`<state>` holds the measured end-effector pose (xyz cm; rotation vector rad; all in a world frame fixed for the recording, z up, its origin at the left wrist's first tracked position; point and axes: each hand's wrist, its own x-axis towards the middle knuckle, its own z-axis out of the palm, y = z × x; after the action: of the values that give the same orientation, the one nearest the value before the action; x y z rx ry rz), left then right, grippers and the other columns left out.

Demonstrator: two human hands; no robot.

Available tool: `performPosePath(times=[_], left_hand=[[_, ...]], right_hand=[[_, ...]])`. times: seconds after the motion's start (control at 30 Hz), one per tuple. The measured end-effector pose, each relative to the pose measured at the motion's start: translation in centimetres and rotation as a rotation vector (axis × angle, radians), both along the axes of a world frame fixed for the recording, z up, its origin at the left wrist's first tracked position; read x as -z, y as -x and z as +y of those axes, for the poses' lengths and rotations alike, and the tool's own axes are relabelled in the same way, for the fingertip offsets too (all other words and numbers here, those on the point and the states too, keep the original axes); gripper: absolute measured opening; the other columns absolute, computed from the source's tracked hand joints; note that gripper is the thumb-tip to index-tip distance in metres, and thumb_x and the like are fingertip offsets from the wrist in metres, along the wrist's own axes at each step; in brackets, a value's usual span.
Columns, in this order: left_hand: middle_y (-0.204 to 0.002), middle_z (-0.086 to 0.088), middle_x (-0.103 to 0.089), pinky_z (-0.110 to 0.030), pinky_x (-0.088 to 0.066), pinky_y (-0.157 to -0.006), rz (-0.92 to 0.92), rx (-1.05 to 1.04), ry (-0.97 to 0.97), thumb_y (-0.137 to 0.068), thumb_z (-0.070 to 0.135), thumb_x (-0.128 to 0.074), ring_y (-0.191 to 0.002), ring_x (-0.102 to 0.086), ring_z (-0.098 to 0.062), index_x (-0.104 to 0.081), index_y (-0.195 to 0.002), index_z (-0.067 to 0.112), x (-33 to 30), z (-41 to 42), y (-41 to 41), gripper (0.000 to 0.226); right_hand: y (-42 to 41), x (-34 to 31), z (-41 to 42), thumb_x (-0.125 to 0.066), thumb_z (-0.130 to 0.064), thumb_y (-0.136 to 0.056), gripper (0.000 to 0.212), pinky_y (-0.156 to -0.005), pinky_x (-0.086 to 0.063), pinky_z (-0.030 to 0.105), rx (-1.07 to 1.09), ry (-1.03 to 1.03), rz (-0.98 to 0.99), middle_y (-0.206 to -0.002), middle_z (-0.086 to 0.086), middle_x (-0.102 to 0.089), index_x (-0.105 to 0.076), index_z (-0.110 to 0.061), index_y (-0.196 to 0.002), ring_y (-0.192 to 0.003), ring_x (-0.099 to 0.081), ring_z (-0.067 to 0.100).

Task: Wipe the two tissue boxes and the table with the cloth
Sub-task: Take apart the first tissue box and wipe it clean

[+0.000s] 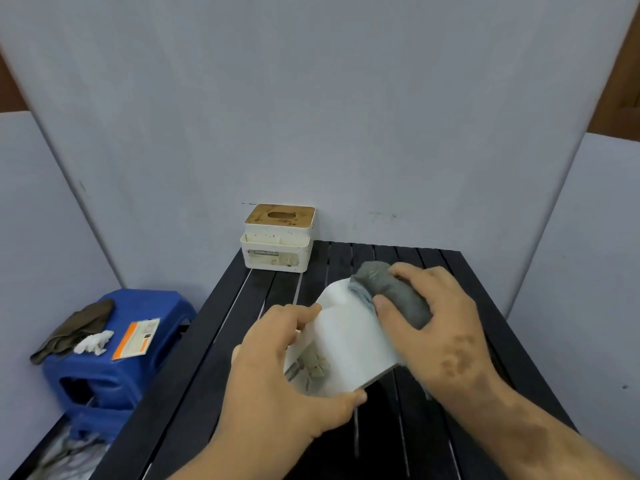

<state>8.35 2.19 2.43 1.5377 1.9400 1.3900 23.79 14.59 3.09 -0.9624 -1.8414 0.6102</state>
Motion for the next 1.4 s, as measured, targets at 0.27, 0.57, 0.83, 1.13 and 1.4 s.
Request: performPosePath(times=[0.27,0.57,0.83,1.13,1.4], left_hand=[[-0.110,0.020,-0.059,-0.014,-0.037,-0.084,0.021,-0.018,0.069,-0.023,0.065,-0.071,-0.107,-0.054,0.001,-0.056,-0.105,0.044,-0.7,1.0,-0.3,0.086],[-0.125,0.034,-0.046,-0.013,-0.032,-0.088,0.100,-0.008,0.061,-0.029,0.062,-0.070,-0.113,-0.048,0.010,-0.056,-0.108,0.045,-1.0,0.4,-0.6,0.082],[-0.127,0.035,-0.044,-0.038,-0.044,-0.098,0.122,-0.016,0.042,-0.029,0.064,-0.071,-0.111,-0.049,0.009,-0.056,-0.108,0.046,-1.0,0.1,-0.9,0.083],[-0.129,0.035,-0.047,-0.028,-0.039,-0.092,0.112,0.009,0.048,-0.030,0.067,-0.077,-0.116,-0.048,0.011,-0.052,-0.114,0.054,-0.3,-0.3,-0.1,0.088],[-0.108,0.032,-0.061,0.000,-0.045,-0.067,-0.007,0.040,-0.004,-0.033,0.053,-0.091,-0.102,-0.058,0.007,-0.055,-0.102,0.055,-1.0,0.3,1.1,0.078]], right_hand=[[-1.2,-0.4,2.9,-0.074,-0.035,-0.084,0.018,-0.080,-0.055,0.030,0.076,0.095,0.045,-0.095,-0.008,-0.062,-0.062,-0.047,-0.086,-0.086,-0.060,0.002],[-0.9,-0.2,2.4,-0.073,-0.035,-0.086,0.019,-0.079,-0.050,0.021,-0.046,0.021,0.057,-0.096,-0.009,-0.063,-0.069,-0.043,-0.103,-0.091,-0.063,0.006],[-0.1,-0.4,-0.2,-0.069,-0.034,-0.089,0.032,-0.087,-0.044,0.011,-0.086,-0.054,-0.016,-0.104,-0.016,-0.057,-0.069,-0.033,-0.121,-0.101,-0.057,0.002],[-2.8,1.0,0.5,-0.063,-0.033,-0.093,0.022,-0.079,-0.047,0.018,0.098,0.073,-0.051,-0.102,-0.009,-0.055,-0.064,-0.036,-0.115,-0.094,-0.058,0.006],[-2.4,0.6,-1.5,-0.069,-0.035,-0.090,0.036,-0.090,-0.050,0.025,-0.255,-0.184,-0.161,-0.108,-0.012,-0.058,-0.065,-0.030,-0.125,-0.105,-0.061,0.012]])
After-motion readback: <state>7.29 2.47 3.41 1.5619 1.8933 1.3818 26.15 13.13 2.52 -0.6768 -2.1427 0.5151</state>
